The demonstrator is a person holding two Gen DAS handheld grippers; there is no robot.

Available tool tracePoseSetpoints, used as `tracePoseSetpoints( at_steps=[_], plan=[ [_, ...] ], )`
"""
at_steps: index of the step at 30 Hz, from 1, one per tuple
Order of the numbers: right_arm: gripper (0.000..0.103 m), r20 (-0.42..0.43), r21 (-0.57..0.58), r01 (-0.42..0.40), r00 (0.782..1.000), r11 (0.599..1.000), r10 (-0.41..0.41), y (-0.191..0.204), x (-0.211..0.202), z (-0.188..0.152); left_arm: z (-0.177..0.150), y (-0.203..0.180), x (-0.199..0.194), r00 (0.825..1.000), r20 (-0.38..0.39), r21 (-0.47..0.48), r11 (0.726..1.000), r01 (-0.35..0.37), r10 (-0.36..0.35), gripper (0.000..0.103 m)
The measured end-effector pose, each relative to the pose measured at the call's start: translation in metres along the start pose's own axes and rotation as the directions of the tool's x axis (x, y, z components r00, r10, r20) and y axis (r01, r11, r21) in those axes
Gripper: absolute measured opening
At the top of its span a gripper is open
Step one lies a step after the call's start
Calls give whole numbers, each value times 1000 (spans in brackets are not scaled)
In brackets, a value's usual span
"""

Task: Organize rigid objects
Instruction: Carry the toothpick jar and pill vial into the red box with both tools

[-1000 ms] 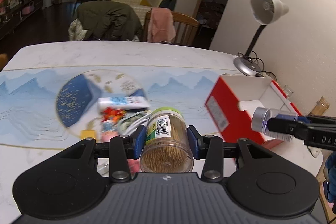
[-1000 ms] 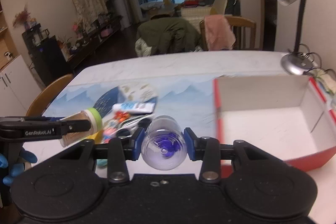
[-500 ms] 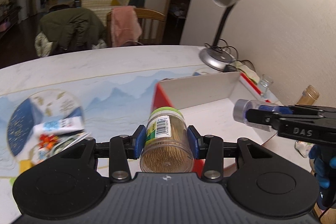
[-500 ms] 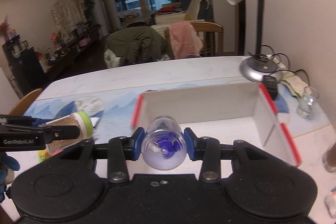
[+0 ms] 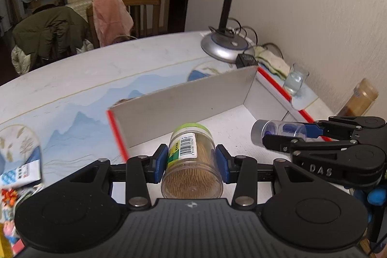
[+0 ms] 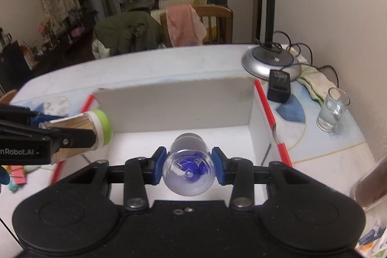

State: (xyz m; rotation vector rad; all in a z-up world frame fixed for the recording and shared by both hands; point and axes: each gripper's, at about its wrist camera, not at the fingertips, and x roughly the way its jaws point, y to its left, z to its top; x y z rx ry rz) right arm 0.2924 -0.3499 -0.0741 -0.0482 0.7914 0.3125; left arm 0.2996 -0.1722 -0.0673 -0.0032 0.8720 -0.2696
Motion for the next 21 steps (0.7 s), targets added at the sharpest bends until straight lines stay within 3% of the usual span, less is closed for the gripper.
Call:
tracePoseSetpoints(
  at_steps=[8,21],
  plan=[
    [40,-115,-58,-2,993,998,-5,-9,34,-6,8,-16,62,994,-113,21,1000,-6,8,42],
    [40,-186,-110,-28,982,993,7,-16,57,-13,9,-24,111,973,-230,59,998,-19,33,42]
  ],
)
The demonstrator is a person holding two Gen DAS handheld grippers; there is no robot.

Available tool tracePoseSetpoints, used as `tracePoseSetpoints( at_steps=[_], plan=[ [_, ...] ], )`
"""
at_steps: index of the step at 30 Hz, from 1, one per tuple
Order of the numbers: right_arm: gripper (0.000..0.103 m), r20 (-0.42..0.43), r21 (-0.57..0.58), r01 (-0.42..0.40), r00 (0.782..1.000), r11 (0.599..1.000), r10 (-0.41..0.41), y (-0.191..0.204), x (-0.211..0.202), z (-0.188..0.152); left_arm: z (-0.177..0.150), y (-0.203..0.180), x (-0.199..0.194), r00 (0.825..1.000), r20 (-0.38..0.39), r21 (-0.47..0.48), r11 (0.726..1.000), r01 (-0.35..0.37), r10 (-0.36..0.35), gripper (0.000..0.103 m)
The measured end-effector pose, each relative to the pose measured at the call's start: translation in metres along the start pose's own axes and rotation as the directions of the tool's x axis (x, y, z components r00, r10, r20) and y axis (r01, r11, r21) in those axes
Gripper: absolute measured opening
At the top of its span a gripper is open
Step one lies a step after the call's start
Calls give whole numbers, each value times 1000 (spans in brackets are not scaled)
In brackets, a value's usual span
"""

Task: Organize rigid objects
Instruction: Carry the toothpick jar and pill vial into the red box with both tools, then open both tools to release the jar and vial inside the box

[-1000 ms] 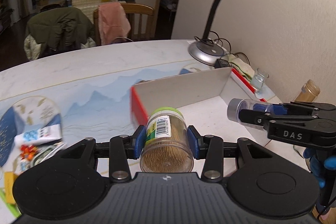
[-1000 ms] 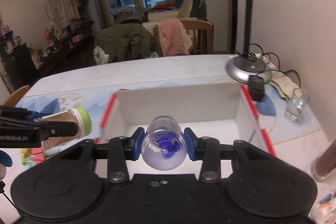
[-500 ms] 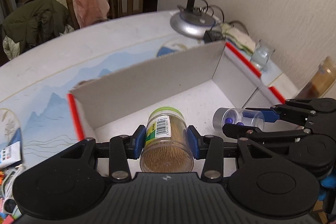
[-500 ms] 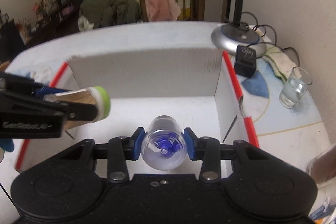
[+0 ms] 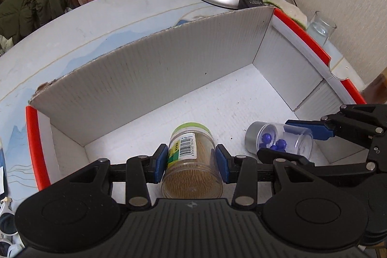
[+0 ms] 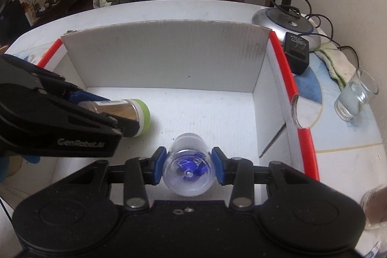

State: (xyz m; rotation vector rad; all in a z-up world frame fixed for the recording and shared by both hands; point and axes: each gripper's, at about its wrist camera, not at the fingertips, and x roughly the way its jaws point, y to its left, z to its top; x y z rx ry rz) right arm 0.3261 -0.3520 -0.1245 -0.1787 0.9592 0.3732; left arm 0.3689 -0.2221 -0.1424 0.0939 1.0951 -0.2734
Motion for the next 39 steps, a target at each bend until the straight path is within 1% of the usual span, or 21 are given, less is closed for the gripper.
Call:
tracePoseSetpoints(
  at_steps=[4,9,12,16,20,25,27,29,35,37,39],
  plan=[
    [40,-37,-17,-10,999,1000,9,1,3,4,1,1,1,1000,-20,-2,1000,14,-14,42],
    [40,-82,-25,-21,996,999,19,2,3,1,-4,3,8,996,-82,-5,1000,21,-21,42],
    [40,-101,-25,-20,995,999,18,1,5,-3,-5,3,8,996,-89,0,1000,20,-20,42],
    [40,-107,-13,-32,994,999,31,0,5,-4,-7,2,6,996,-88,8,1000,11,-10,42],
    [43,-103,-14,-41,994,999,39,0,4,-5,-8,5,0,998,-69,-8,1000,11,-11,42],
    [47,-76,-6,-47,996,999,46,-3,-4,-4,-12,6,-12,999,-35,-21,1000,11,-12,43],
    [48,-65,-9,-43,997,999,43,-2,-9,-3,-14,7,-18,1000,-21,-25,1000,7,-8,47],
    [49,-54,-10,-39,998,999,38,0,-14,-3,-16,7,-25,1000,-5,-31,999,17,-17,47],
    [54,-15,-1,-39,999,999,39,3,-31,-3,-23,7,-49,998,55,-46,999,15,-13,48],
    [55,2,5,-52,999,999,52,5,-38,-4,-26,8,-59,997,80,-44,999,20,-16,49],
    [56,18,0,-45,999,999,45,9,-44,-4,-29,8,-67,995,102,-51,999,16,-11,49]
  ],
)
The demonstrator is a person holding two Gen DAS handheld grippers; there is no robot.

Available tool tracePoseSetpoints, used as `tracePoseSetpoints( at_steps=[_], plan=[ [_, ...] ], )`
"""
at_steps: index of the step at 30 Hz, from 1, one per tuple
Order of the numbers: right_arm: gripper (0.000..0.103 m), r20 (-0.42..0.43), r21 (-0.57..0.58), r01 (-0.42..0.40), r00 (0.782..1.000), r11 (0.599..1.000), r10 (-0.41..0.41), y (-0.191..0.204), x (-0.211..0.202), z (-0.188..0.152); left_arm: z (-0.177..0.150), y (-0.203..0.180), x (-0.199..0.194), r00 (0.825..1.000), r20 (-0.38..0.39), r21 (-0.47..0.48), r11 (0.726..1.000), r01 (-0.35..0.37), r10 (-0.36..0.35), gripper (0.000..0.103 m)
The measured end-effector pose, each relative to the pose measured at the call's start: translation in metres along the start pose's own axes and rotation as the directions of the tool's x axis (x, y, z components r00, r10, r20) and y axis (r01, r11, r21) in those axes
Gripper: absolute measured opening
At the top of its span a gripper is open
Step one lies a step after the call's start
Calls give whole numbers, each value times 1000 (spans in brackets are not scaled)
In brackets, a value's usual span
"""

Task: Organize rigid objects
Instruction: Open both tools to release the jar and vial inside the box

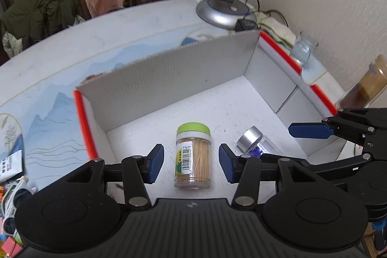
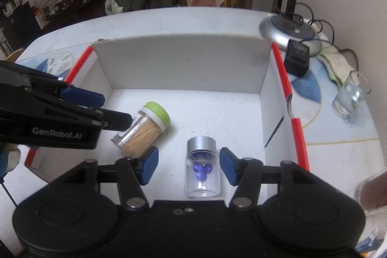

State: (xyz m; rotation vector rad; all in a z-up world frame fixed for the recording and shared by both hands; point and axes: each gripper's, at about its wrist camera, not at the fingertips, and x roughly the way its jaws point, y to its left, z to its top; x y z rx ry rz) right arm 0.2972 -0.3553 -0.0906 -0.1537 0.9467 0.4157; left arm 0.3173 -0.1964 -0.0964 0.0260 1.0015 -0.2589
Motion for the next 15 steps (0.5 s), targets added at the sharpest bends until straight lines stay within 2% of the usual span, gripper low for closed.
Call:
tracePoseSetpoints(
  at_steps=[12,15],
  plan=[
    [65,75,-7,-14,997,1000,15,22,-38,-8,-22,9,-56,993,114,-45,999,-28,33,49],
    [73,98,-9,-7,995,1000,8,28,-48,-10,-31,11,-71,989,145,-48,998,-32,39,49]
  ],
)
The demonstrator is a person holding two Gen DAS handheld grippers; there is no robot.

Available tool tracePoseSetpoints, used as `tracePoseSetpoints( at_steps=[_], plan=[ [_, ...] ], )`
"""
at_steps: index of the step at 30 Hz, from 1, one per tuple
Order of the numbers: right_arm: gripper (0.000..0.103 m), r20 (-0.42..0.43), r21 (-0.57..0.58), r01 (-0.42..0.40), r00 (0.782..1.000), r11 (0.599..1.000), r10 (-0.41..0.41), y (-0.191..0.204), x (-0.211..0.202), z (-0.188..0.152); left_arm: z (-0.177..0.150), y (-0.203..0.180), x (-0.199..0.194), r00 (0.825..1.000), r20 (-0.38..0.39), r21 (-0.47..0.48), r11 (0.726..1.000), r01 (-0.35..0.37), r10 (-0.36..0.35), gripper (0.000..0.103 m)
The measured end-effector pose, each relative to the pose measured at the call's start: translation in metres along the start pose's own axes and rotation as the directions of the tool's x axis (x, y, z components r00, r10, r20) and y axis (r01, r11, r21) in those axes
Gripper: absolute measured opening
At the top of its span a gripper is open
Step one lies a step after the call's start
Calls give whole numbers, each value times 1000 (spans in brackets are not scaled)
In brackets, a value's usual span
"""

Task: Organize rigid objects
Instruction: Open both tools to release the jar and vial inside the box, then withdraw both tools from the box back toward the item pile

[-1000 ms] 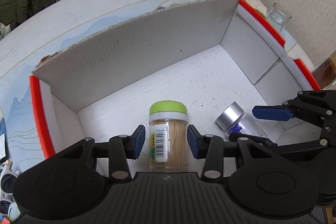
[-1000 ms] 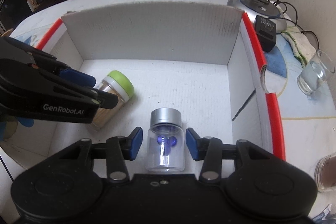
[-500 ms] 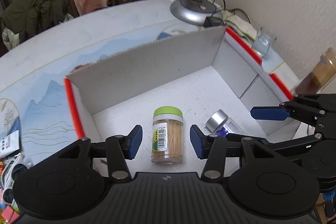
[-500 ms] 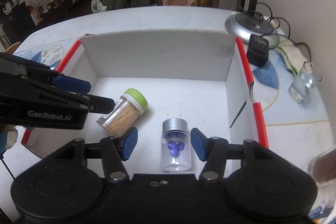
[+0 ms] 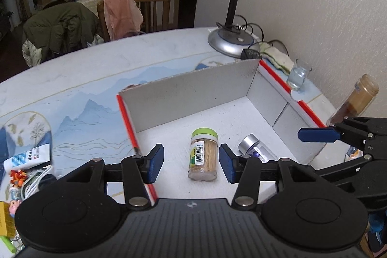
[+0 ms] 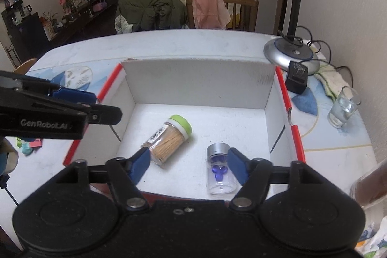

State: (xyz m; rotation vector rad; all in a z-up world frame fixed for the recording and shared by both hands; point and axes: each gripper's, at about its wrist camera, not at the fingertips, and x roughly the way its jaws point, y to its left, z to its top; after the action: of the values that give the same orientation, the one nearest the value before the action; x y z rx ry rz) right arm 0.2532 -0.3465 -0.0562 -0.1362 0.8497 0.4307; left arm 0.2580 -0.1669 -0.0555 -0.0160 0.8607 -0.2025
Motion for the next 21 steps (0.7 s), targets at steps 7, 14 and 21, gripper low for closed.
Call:
tracePoseSetpoints(
  at_steps=[7,14,21],
  plan=[
    [80,41,1,5,999,1000,-5,17,-20,1,-13,10,-34,998,69,-30,999,12,-10,60],
    [87,86,9,6,996,1000,-6,42,-37,4,-30,36,-67,993,119,-61,998,20,-13,69],
    [91,133,26,-11,991,1000,7,74,-52,4,-48,71,-98,990,144,-77,997,14,-3,75]
  ],
)
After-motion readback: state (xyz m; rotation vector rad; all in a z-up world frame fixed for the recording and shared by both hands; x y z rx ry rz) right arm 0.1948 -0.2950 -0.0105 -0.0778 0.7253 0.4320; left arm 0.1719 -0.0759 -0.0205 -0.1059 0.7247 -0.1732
